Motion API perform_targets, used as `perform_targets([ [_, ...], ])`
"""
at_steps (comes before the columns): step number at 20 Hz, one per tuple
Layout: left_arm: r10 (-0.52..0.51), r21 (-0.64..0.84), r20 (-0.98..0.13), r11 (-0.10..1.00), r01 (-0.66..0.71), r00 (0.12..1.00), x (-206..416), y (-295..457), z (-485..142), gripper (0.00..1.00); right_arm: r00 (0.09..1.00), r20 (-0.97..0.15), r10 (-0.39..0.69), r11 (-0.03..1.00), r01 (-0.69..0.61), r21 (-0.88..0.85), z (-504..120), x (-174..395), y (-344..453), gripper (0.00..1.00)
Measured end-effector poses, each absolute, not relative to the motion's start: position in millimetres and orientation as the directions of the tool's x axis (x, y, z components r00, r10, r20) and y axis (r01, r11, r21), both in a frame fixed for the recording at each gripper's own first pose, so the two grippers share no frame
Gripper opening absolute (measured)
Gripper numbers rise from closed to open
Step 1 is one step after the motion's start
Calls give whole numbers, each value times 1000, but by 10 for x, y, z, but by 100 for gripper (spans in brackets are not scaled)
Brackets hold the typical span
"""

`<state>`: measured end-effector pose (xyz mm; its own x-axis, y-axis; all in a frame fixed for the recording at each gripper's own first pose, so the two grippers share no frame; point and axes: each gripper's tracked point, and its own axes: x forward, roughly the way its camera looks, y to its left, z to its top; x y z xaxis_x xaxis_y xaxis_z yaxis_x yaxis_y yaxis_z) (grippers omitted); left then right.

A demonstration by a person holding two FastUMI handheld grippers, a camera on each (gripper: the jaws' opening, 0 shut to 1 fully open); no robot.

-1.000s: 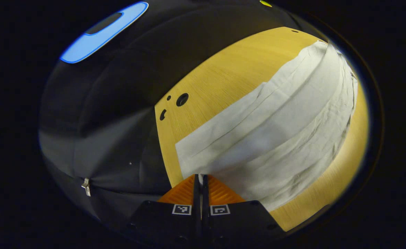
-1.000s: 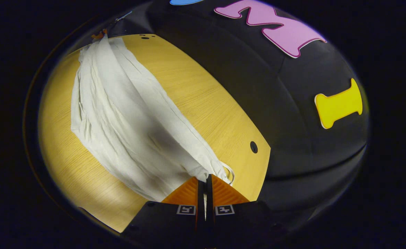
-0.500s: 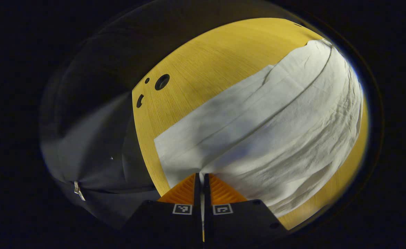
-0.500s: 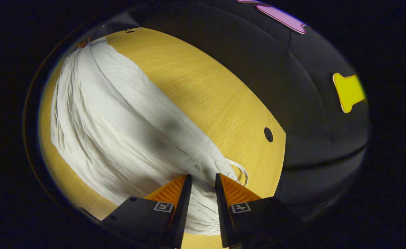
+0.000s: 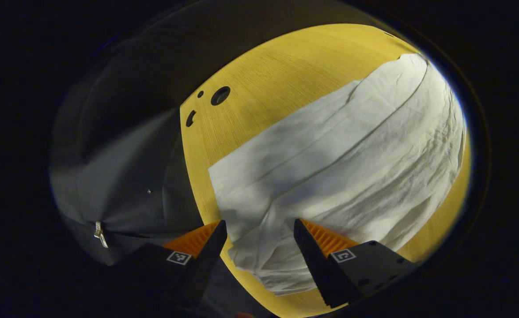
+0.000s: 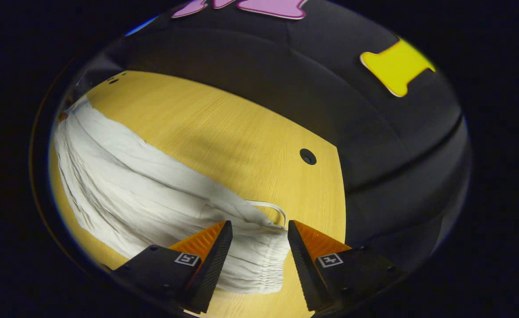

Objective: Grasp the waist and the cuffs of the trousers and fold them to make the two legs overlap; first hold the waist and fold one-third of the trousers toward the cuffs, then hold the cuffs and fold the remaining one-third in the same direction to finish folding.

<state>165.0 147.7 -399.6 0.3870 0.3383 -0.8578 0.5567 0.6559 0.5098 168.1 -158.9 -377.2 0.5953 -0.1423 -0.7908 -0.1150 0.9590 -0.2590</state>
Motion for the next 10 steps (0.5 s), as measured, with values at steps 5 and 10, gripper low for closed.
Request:
perform_targets([
  [5, 277, 471, -853, 773, 425, 443, 1354, 1423, -3790, 97, 594, -788, -163, 987, 85, -140, -3518, 1143, -1477, 81],
  [10, 181, 381, -828, 876, 296, 531, 1127, 1276, -3598, 97, 563, -813, -146, 943, 328, 58, -3673, 634, -1203, 81],
])
